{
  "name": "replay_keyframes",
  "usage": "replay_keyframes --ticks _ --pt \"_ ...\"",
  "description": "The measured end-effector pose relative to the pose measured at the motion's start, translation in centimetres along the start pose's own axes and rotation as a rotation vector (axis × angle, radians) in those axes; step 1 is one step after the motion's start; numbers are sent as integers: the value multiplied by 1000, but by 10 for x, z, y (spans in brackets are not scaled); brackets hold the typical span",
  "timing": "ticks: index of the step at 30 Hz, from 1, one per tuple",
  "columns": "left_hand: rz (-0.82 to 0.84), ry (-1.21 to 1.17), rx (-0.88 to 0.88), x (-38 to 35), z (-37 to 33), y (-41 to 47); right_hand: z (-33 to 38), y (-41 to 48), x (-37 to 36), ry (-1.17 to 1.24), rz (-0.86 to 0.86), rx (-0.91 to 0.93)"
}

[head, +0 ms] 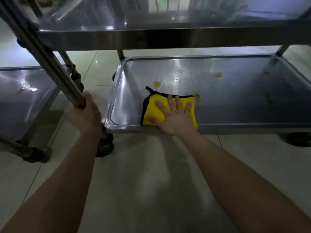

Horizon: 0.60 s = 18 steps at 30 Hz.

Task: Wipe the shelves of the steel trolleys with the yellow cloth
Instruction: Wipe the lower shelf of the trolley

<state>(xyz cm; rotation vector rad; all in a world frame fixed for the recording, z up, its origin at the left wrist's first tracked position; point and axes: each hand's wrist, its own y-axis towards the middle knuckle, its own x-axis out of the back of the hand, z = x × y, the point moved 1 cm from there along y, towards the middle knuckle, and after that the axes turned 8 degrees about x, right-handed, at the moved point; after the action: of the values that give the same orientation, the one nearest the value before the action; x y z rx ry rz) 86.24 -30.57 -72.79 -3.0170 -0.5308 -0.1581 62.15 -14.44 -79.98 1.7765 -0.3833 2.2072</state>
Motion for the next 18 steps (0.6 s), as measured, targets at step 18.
replay_keyframes --ticks 18 --pt "81 -107 -94 -5 17 3 32 132 12 -35 119 -6"
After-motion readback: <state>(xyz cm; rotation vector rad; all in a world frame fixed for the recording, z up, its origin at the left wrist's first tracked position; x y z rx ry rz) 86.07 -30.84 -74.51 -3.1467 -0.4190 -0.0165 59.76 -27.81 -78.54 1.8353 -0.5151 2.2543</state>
